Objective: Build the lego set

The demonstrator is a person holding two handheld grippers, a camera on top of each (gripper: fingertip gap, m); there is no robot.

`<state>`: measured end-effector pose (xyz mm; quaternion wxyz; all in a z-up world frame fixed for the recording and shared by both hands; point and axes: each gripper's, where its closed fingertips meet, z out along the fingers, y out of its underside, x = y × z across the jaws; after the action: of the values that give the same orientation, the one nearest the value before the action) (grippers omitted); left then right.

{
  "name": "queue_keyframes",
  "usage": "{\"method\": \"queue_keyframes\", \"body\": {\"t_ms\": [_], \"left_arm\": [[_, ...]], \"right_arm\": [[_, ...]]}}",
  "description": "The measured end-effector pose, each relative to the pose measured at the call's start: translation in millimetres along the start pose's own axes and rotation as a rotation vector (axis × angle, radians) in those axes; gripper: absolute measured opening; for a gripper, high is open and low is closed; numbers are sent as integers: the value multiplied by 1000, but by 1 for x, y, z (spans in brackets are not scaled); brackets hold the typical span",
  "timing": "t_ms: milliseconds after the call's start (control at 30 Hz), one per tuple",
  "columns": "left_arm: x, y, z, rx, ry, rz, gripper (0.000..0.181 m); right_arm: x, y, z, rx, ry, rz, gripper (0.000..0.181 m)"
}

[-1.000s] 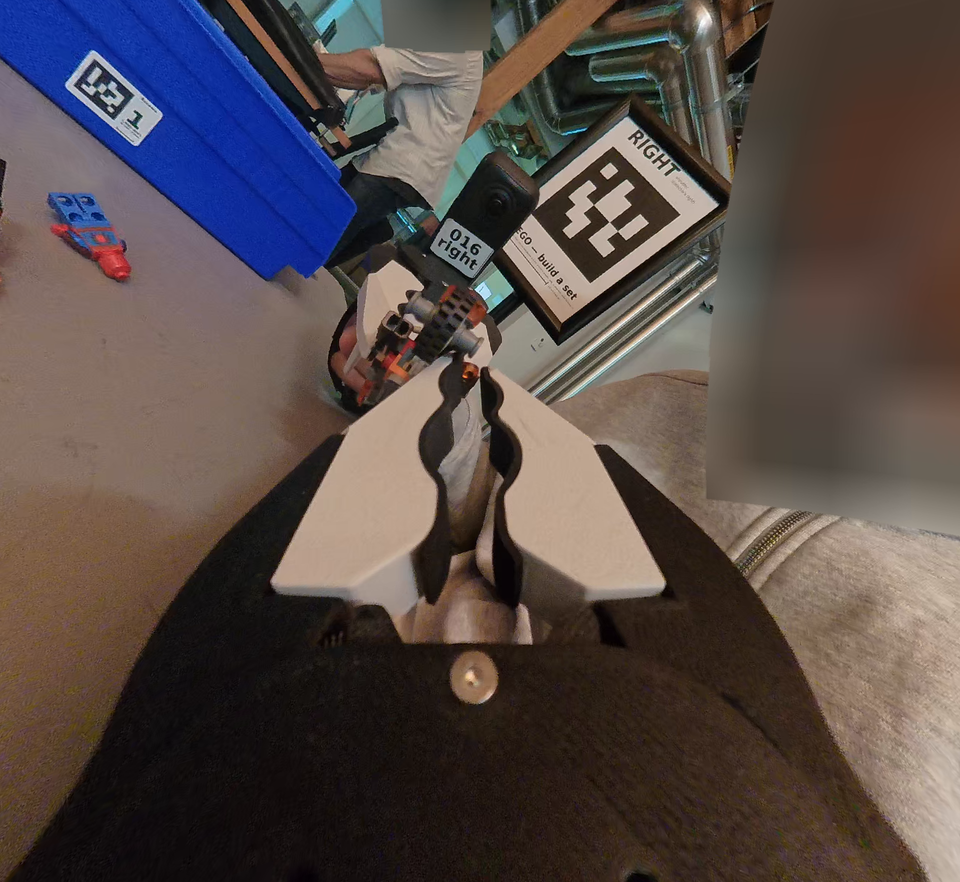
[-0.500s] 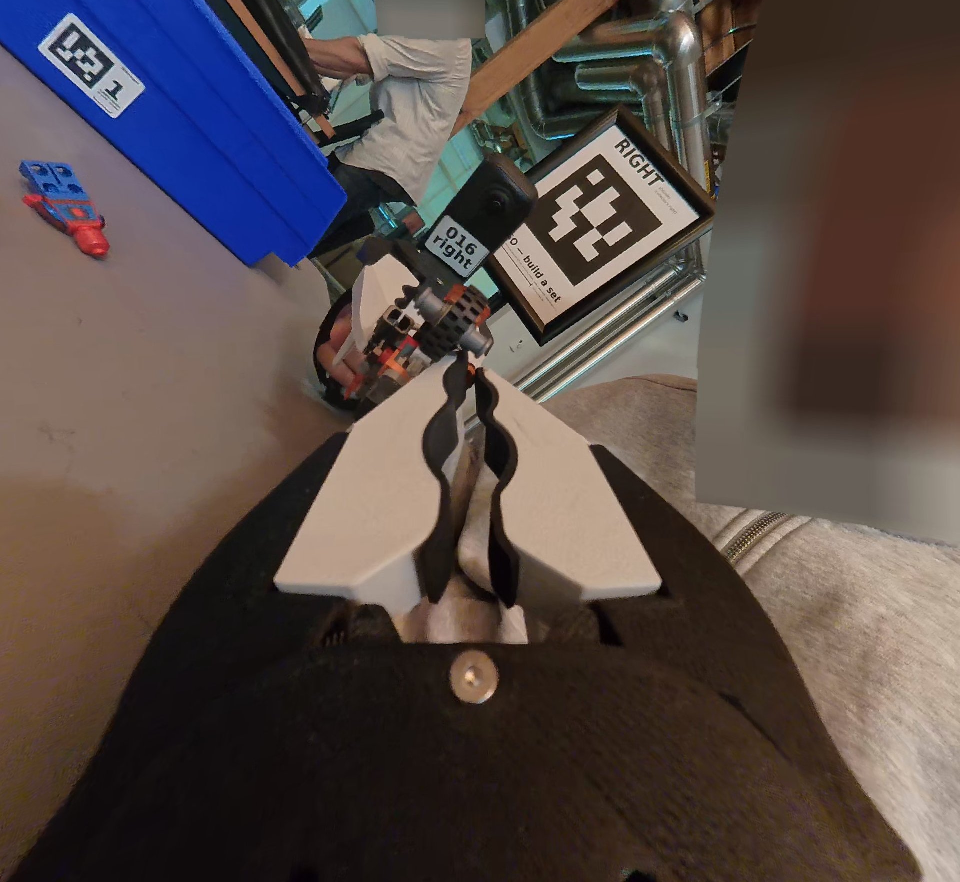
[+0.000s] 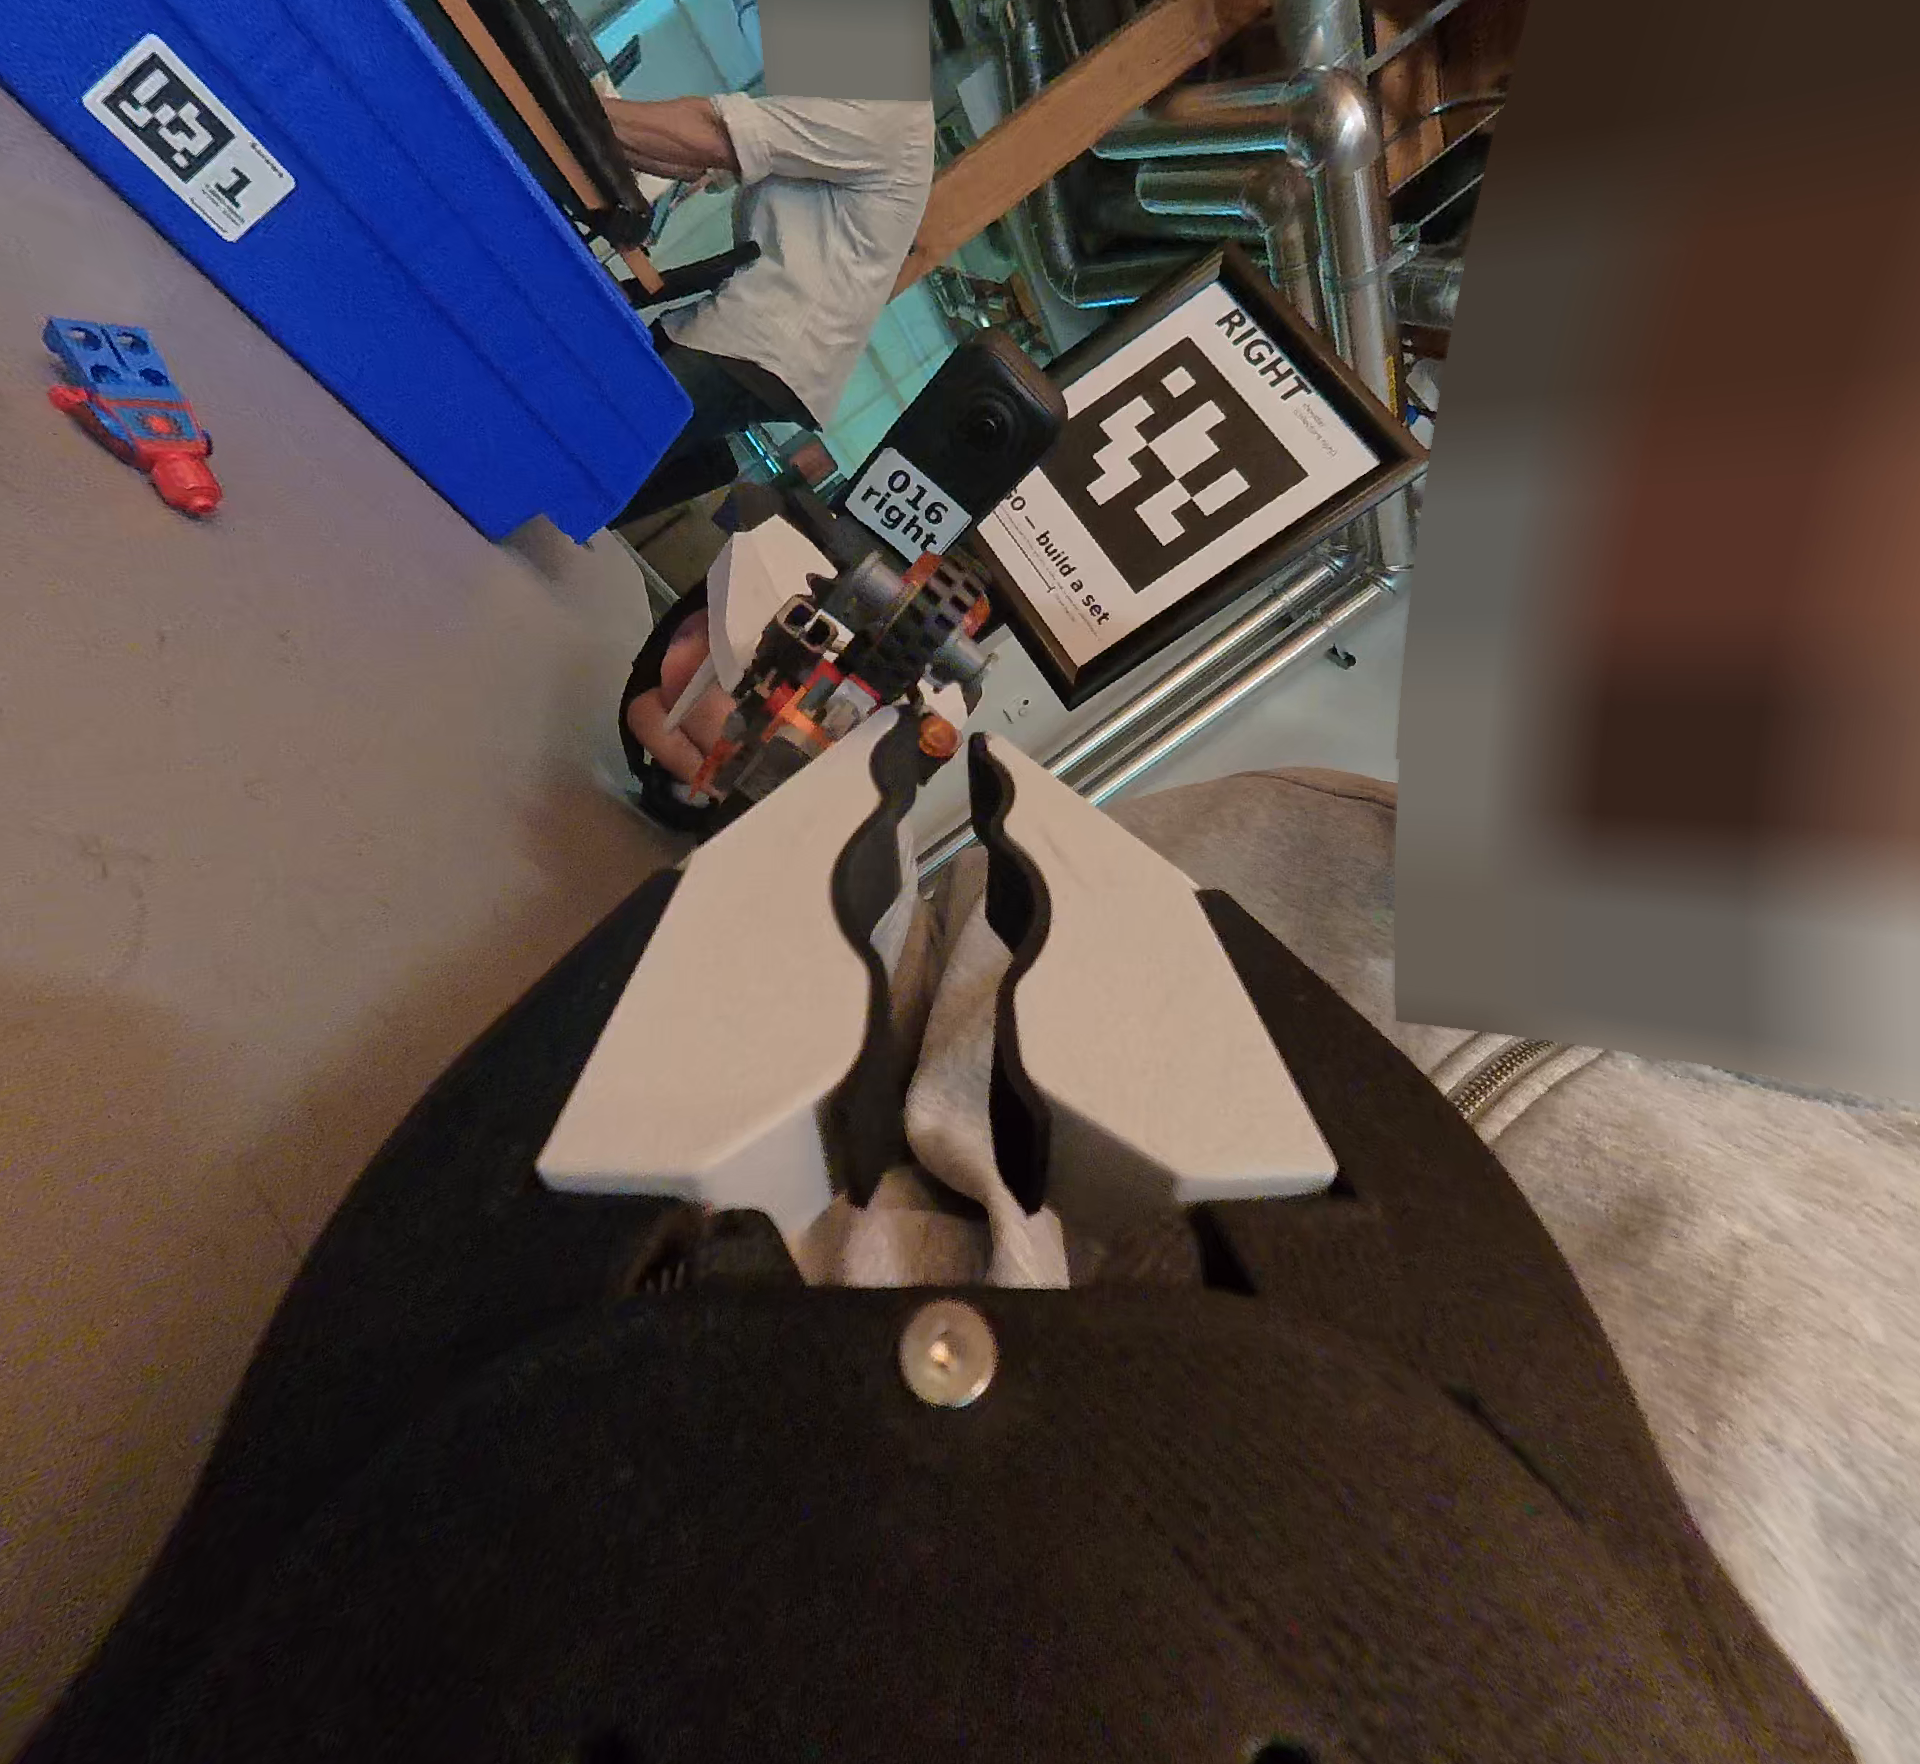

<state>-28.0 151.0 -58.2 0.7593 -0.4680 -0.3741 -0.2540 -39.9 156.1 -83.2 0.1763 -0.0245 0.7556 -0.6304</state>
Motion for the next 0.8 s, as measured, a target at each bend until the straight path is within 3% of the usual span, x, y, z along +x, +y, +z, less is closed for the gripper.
{"method": "queue_keyframes", "body": {"t_ms": [333,633,800], "left_arm": [[-3,-4,-3,22,-44,18,13],[-31,-7,-29,15,-372,164,10],[-37,-17,-76,24,-595,264,12]], "right_arm": [[8,1,-3,-6,43,18,34],[41,37,-5,-251,277,12,34],[44,52,-2,-351,318,-32,34]]}}
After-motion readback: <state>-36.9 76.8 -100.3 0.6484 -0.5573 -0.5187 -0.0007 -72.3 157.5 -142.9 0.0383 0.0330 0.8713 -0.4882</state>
